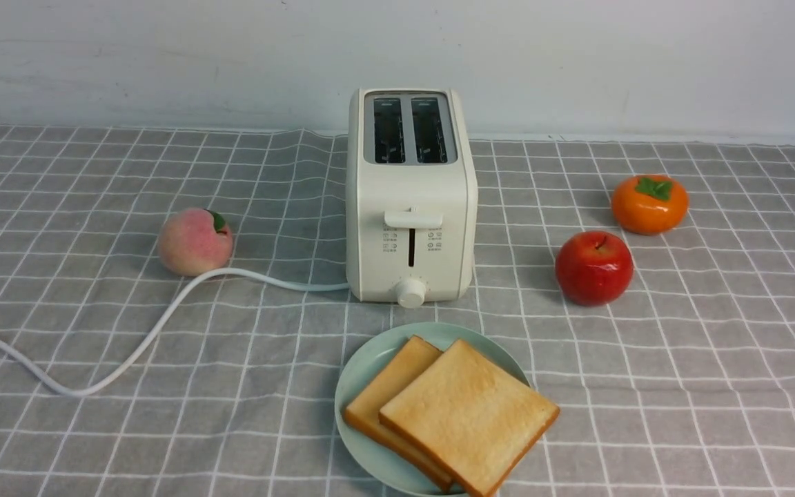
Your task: Take toasted bread from bread machine on grey coffee table place on plate.
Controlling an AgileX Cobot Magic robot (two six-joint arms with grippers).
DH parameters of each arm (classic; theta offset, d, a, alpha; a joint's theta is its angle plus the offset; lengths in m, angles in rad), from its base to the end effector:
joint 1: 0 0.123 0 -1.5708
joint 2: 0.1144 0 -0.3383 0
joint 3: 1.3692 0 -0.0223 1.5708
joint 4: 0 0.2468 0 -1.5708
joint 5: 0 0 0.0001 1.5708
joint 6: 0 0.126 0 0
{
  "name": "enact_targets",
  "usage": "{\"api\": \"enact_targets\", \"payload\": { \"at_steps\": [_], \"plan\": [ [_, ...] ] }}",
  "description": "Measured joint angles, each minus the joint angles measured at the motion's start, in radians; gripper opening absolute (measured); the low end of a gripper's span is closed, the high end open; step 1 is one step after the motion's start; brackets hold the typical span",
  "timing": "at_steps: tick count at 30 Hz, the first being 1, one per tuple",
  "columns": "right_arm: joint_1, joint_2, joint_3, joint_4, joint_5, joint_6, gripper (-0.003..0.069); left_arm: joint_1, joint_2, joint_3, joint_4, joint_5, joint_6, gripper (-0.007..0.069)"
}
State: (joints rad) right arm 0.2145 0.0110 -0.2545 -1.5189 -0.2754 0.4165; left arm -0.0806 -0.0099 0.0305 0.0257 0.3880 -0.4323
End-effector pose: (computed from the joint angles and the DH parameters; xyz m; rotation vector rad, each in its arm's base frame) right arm -0.0027 0.0343 0.3076 -0.9490 0.8307 -0.5998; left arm 0.0278 -0.0010 0.1571 -0.3175 1.8784 -0.3236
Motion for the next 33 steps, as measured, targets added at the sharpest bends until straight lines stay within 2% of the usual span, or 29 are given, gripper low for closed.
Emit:
{"api": "enact_targets", "payload": {
  "at_steps": [3,6,7,8,10,11,15,17,19,21,25,33],
  "plan": [
    [0.000,0.000,0.001,-0.014,-0.015,0.028,0.0091,0.000,0.000,0.000,0.000,0.000,0.000,0.0018],
    [0.000,0.000,0.009,0.070,-0.041,0.075,0.0093,0.000,0.000,0.000,0.000,0.000,0.000,0.0020],
    [0.000,0.000,0.013,0.206,-0.055,0.088,0.0094,0.000,0.000,0.000,0.000,0.000,0.000,0.0023],
    [0.000,0.000,0.014,0.266,-0.055,0.093,0.0095,0.000,0.000,0.000,0.000,0.000,0.000,0.0025],
    [0.000,0.000,0.015,0.515,-0.045,0.098,0.0095,0.000,0.000,0.000,0.000,0.000,0.000,0.0029],
    [0.000,0.000,0.015,0.539,-0.043,0.098,0.0095,0.000,0.000,0.000,0.000,0.000,0.000,0.0029],
    [0.000,0.000,0.015,1.064,0.104,0.098,0.0099,0.000,0.000,0.000,0.000,0.000,0.000,0.0030],
    [0.000,0.000,0.015,1.236,0.217,0.098,0.0101,0.000,0.000,0.000,0.000,0.000,0.000,0.0034],
    [0.000,0.000,0.015,1.333,0.314,0.098,0.0104,0.000,0.000,0.000,0.000,0.000,0.000,0.0036],
    [0.000,0.000,0.015,1.393,0.444,0.098,0.0107,0.000,0.000,0.000,0.000,0.000,0.000,0.0036],
    [0.000,0.000,0.017,1.366,0.572,0.098,0.0111,0.000,0.000,0.000,0.000,0.000,0.000,0.0038],
    [-0.009,-0.013,0.052,1.207,0.606,0.098,0.0123,0.000,0.000,0.000,0.000,0.000,0.000,0.0047]
  ]
}}
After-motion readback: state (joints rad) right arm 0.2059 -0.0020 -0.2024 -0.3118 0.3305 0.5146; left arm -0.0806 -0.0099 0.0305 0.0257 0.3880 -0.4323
